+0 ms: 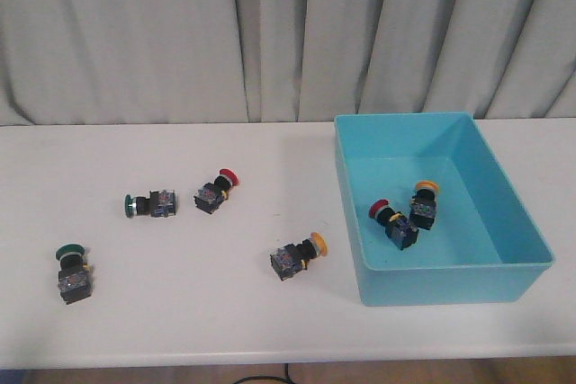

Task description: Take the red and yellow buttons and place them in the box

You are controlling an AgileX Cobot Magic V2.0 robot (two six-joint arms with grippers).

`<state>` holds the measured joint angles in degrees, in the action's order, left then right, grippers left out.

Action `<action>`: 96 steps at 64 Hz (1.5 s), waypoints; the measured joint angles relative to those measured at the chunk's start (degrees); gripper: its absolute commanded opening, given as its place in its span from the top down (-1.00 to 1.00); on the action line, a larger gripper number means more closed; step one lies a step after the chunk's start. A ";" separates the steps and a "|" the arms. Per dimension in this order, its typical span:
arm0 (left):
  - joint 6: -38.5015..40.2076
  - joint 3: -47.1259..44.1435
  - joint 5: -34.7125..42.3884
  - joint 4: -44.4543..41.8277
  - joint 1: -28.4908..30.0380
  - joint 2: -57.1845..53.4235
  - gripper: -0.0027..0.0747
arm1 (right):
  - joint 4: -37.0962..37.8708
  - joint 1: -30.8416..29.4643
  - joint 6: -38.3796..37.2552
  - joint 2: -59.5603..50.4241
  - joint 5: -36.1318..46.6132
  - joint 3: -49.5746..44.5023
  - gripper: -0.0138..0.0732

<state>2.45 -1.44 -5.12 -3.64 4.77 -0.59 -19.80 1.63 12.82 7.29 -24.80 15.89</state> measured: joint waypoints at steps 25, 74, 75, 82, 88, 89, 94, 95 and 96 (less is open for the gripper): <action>0.00 0.00 0.00 0.00 0.00 -0.05 0.95 | 16.72 0.00 -22.90 -7.91 12.84 -15.89 0.69; 0.00 0.00 0.00 0.00 0.00 -0.05 0.95 | 18.31 0.00 -23.93 -7.91 23.33 -17.47 0.69; 0.00 0.00 0.00 0.00 0.00 -0.05 0.95 | 18.32 0.00 -23.93 -7.91 23.33 -17.47 0.69; 0.00 0.00 0.00 0.00 0.00 -0.05 0.95 | 18.32 0.00 -23.93 -7.91 23.33 -17.47 0.69; 0.00 0.00 0.00 0.00 0.00 -0.05 0.95 | 18.32 0.00 -23.93 -7.91 23.38 -17.47 0.69; 0.00 0.00 0.00 0.00 0.00 -0.05 0.95 | 18.32 0.00 -23.93 -7.91 23.38 -17.47 0.69; 0.00 0.00 0.00 0.00 0.00 -0.05 0.95 | 18.32 0.00 -23.93 -7.91 23.38 -17.47 0.69; 0.00 0.00 0.00 0.00 0.00 -0.05 0.95 | 18.32 0.00 -23.93 -7.91 23.38 -17.47 0.69; 0.00 0.00 0.00 0.00 0.00 -0.05 0.95 | 18.32 0.00 -23.93 -7.91 23.38 -17.47 0.69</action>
<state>2.45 -1.44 -5.12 -3.64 4.77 -0.64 -1.48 1.63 -11.12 -0.62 -1.42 -1.58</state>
